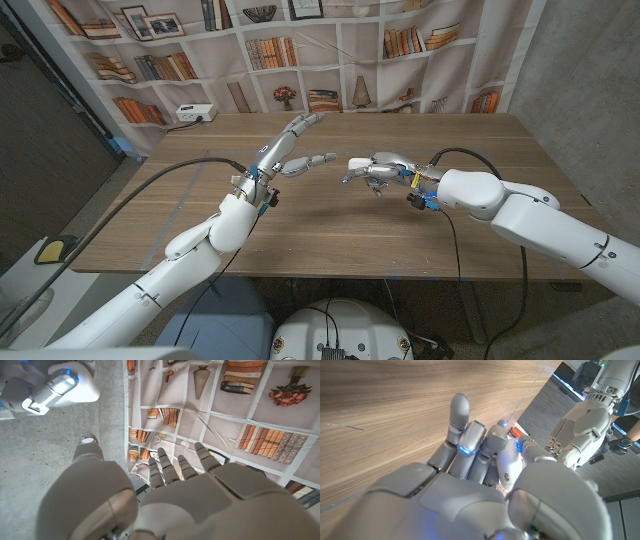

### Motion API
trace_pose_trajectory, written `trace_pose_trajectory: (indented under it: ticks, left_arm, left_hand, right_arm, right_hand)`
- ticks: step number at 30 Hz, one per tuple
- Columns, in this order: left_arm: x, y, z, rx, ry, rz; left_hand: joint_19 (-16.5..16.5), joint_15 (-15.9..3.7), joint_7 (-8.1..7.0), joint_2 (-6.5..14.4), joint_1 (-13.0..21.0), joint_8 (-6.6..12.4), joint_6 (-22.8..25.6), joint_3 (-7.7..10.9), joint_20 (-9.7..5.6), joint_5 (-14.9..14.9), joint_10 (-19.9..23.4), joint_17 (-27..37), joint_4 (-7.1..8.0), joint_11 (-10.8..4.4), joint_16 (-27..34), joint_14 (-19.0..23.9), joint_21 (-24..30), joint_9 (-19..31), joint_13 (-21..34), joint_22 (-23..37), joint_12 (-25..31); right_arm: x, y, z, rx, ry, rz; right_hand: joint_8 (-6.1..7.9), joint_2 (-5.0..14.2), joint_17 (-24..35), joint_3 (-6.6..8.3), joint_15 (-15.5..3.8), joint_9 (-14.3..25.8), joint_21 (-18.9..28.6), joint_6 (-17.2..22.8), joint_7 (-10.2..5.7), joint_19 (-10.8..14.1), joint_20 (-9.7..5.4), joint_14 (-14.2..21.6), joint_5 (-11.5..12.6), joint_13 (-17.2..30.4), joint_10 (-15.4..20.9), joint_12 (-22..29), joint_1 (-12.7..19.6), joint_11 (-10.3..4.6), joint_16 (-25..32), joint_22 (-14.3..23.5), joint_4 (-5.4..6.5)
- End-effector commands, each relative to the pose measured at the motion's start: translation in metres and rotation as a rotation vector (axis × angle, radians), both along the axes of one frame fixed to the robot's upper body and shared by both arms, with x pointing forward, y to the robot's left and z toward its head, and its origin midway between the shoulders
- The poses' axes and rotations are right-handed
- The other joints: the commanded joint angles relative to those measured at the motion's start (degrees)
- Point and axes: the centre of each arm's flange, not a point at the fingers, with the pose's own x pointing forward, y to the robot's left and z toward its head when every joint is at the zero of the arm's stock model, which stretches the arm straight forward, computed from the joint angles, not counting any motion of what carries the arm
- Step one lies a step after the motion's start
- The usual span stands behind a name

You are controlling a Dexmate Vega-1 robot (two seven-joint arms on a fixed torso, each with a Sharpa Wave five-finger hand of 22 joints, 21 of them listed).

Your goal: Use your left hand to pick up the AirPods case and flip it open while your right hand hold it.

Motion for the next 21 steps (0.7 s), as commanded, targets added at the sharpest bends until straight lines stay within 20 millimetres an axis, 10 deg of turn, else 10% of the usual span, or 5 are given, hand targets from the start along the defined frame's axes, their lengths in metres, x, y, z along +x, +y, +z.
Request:
trace_pose_trajectory:
  ticks: [1, 21]
  left_arm:
    - [-0.003, -0.006, -0.003, 0.015, -0.047, 0.048]
    - [0.000, -0.019, -0.008, 0.046, -0.035, 0.027]
  left_hand:
    - [0.4, 0.01, 0.15, -0.3, 0.7, 0.24, 0.2, -0.24, 0.28, 0.6, 0.5, 0.1, 0.03, -0.25, 0.2, 0.3, 0.4, 0.3, 0.1, 0.0, 0.4]
    - [0.4, -0.15, -0.11, -0.8, 1.0, 0.22, -0.6, -0.77, 0.25, 1.6, 0.4, 0.2, 0.00, -0.39, 0.2, 0.3, 0.3, 0.3, 0.0, 0.0, 0.6]
  right_arm:
    - [-0.002, 0.007, 0.004, -0.052, -0.027, -0.021]
    - [0.000, 0.012, 0.003, -0.076, -0.033, -0.023]
  right_hand:
    - [0.34, 7.28, 0.1, -0.21, -0.18, 0.1, 0.3, 2.3, 1.81, -0.3, -5.29, -0.1, 0.4, -0.7, -0.4, 0.0, 7.1, -0.46, 0.0, 0.4, -0.01]
    - [0.34, 7.29, 0.1, -0.32, -0.19, 0.2, 0.2, 2.1, 1.75, -0.5, -5.30, -0.4, 0.4, -0.8, -0.7, 0.2, 7.2, -0.44, -0.1, 0.2, 0.07]
